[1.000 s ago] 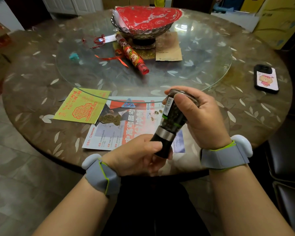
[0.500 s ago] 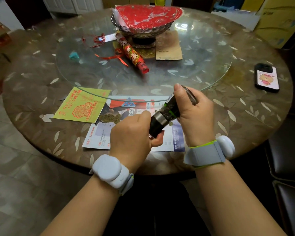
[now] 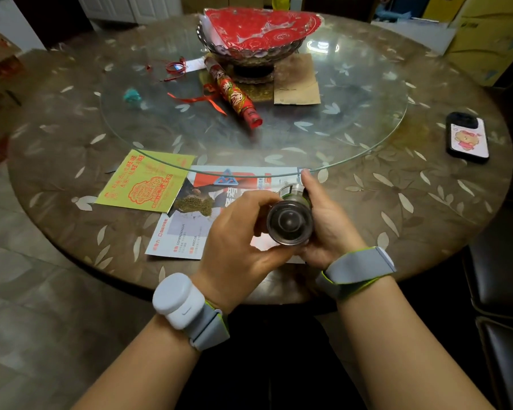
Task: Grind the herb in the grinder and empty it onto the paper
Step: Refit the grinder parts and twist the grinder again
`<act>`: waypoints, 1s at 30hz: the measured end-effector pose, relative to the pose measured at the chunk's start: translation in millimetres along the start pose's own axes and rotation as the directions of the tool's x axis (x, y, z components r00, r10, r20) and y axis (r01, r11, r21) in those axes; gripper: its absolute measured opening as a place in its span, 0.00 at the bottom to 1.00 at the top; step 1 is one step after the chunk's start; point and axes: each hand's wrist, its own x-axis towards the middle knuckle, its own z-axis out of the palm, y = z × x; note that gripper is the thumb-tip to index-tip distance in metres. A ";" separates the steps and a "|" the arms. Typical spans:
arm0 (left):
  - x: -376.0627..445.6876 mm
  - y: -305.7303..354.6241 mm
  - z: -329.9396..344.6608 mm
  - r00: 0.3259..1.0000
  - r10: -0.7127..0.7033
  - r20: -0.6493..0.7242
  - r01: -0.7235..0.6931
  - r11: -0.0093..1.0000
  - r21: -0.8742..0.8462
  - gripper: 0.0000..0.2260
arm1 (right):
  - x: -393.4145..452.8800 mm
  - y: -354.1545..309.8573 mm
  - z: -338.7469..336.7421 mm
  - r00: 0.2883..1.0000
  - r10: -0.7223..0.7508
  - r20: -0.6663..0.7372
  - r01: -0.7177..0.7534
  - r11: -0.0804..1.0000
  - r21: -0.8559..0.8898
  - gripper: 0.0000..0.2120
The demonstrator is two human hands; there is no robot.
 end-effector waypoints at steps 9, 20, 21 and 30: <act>1.2 5.4 -5.6 0.997 0.067 0.032 -0.065 0.996 -0.055 0.22 | -12.4 -8.9 6.3 1.000 -0.010 0.002 0.010 1.000 -0.006 0.44; 13.3 5.9 -9.4 0.991 -0.028 0.134 0.054 0.980 -0.192 0.16 | -20.3 -5.0 8.6 0.951 -0.286 0.120 0.294 0.708 -0.642 0.09; 13.9 3.5 -10.2 0.988 -0.062 0.141 0.085 0.983 -0.160 0.15 | -19.5 -5.3 6.4 0.914 -0.379 0.142 0.372 0.646 -0.666 0.07; 9.2 -12.8 -13.9 0.900 -0.214 0.380 0.151 0.970 0.189 0.14 | -46.6 -22.4 -11.8 0.839 -0.477 0.264 0.540 0.663 -0.519 0.02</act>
